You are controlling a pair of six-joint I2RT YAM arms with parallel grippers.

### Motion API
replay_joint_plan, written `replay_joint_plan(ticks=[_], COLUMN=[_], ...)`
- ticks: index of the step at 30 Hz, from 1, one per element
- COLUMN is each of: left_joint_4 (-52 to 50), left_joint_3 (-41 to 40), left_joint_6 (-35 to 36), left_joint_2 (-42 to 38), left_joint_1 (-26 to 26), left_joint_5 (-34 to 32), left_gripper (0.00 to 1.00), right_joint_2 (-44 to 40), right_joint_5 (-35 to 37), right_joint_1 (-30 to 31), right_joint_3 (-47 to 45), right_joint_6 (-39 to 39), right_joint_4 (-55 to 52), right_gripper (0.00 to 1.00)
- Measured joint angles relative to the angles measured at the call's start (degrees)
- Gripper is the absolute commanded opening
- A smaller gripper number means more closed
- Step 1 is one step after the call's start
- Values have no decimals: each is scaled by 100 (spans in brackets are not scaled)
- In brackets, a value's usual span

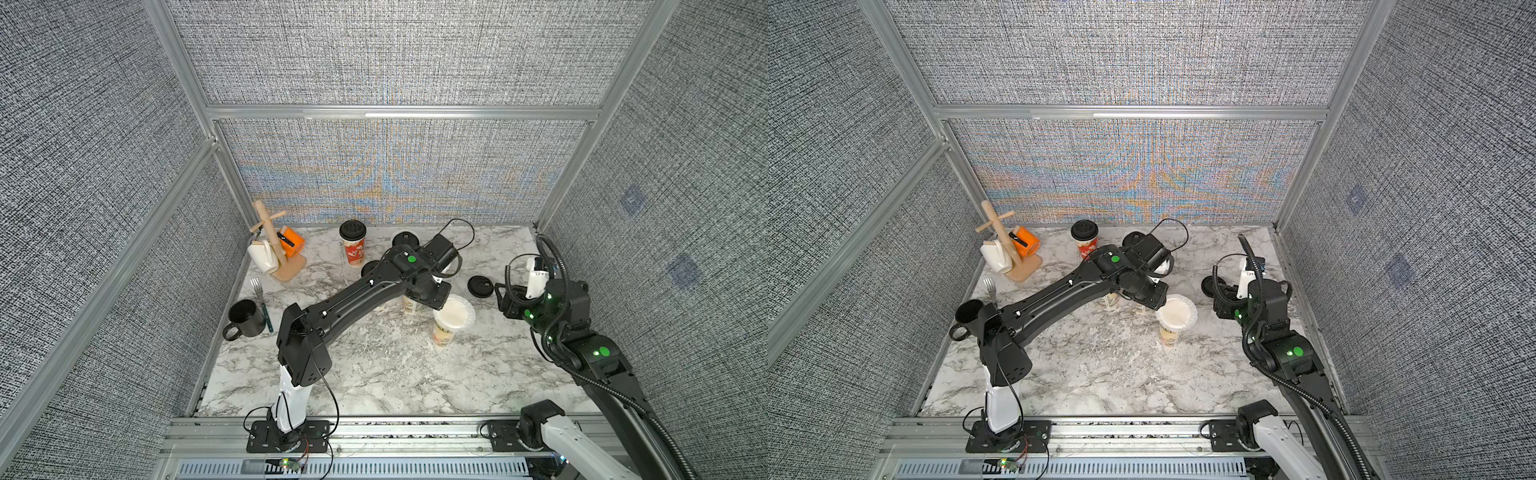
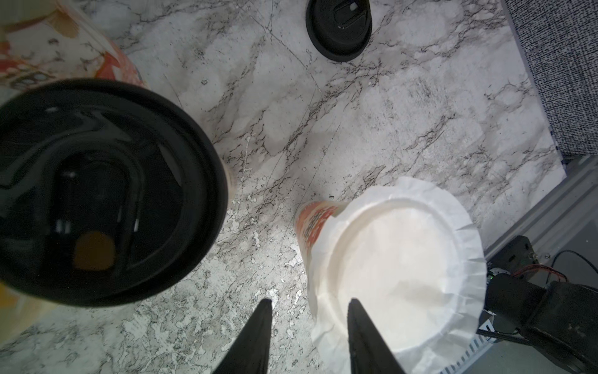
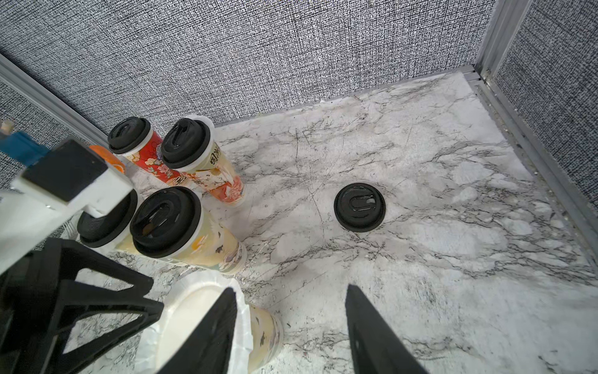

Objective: Put the leak-proof paper on the milk tea cups
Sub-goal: Place the leak-proof paper at the cup, then pick up the cup lid from the center of the board.

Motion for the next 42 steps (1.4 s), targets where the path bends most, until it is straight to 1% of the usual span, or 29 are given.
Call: replay_joint_plan(ticks=[3, 6, 7, 9, 11, 13, 19, 22, 25, 30, 34, 38, 42], left_joint_4=[-61, -57, -17, 70, 195, 343, 566, 573, 575, 573, 573, 573, 573], left_joint_3=[57, 42, -20, -243, -529, -868, -1561, -1779, -1910, -2087, -2175, -2247, -2288], left_joint_6=[35, 116, 138, 164, 179, 181, 173, 131, 111, 94, 92, 74, 48], left_joint_2=[-33, -223, -354, -667, -1016, -1362, -2041, -2234, -2315, -2341, -2341, -2341, -2341], left_joint_1=[0, 0, 0, 0, 0, 2, 125, 214, 297, 402, 439, 474, 483], left_joint_5=[-39, -131, -153, -286, -455, -695, -1202, -1316, -1325, -1318, -1272, -1270, -1185], left_gripper=[56, 68, 72, 78, 80, 81, 82, 82, 82, 81, 82, 82, 82], right_joint_2=[179, 627, 861, 1384, 1956, 2669, 4948, 5755, 6332, 6981, 7322, 7508, 7606], right_joint_5=[39, 61, 33, -57, -201, -330, -557, -551, -494, -402, -332, -304, -302], right_joint_1=[-63, -365, -522, -807, -1019, -1156, -1233, -1235, -1233, -1231, -1231, -1231, -1224], right_joint_3=[59, 232, 310, 470, 654, 1021, 2553, 3167, 3598, 4109, 4354, 4402, 4253], right_joint_6=[17, 39, 39, 13, -44, -140, -459, -553, -632, -730, -778, -782, -780], right_joint_4=[-127, -232, -251, -251, -264, -367, -732, -979, -1239, -1574, -1709, -1753, -1731], right_gripper=[77, 83, 85, 87, 90, 91, 92, 91, 91, 92, 92, 92, 90])
